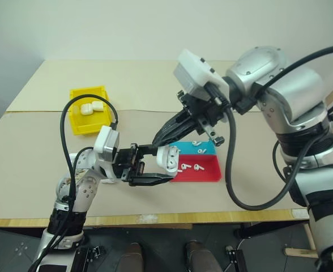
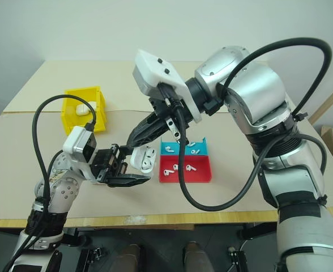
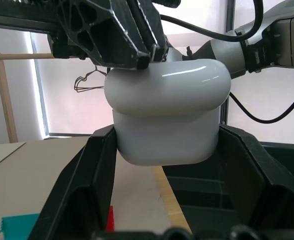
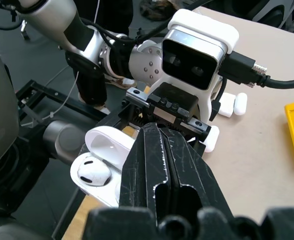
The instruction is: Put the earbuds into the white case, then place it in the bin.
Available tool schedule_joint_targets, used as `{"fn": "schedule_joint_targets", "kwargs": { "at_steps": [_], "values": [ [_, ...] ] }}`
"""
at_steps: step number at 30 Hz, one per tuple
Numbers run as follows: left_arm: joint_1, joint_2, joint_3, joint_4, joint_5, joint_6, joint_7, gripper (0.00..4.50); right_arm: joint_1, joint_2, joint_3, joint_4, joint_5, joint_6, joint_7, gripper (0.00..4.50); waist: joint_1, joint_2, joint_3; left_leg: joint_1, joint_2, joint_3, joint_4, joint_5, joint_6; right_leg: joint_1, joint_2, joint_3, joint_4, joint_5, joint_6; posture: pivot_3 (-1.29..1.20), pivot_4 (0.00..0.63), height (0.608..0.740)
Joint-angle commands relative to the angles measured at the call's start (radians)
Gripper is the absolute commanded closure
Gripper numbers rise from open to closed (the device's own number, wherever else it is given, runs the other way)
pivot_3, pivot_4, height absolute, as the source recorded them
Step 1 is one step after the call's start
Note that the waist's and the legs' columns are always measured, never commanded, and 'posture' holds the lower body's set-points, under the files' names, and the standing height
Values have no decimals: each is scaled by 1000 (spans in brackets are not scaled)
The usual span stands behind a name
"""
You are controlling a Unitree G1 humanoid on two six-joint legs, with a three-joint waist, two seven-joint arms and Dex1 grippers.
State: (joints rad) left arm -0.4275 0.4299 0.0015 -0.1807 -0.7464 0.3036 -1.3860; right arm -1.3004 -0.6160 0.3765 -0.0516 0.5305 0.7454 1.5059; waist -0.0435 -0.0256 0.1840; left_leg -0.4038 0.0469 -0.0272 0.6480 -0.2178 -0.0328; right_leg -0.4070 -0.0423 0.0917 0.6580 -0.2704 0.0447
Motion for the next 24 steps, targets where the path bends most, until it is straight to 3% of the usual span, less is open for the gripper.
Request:
{"fn": "schedule_joint_targets", "kwargs": {
  "at_steps": [1, 17, 24],
  "values": [
    [-6, -7, 14, -19, -18, -25, -1, 1733, 12, -28, -19, -28, -12, -33, 44, 4479, 0, 0, 0, 0, 0, 0, 0, 0, 0, 0, 0, 0, 0, 0, 0, 0, 150, 740],
    [-1, -19, 17, -22, -22, -29, 0, 1733, 64, -130, -31, -50, -26, -79, 88, 4479, 0, 0, 0, 0, 0, 0, 0, 0, 0, 0, 0, 0, 0, 0, 0, 0, 150, 740],
    [11, -13, 19, -23, -22, -26, 0, 1733, 31, -106, -174, 24, 66, -5, 25, 4479, 0, 0, 0, 0, 0, 0, 0, 0, 0, 0, 0, 0, 0, 0, 0, 0, 150, 740]
  ]
}}
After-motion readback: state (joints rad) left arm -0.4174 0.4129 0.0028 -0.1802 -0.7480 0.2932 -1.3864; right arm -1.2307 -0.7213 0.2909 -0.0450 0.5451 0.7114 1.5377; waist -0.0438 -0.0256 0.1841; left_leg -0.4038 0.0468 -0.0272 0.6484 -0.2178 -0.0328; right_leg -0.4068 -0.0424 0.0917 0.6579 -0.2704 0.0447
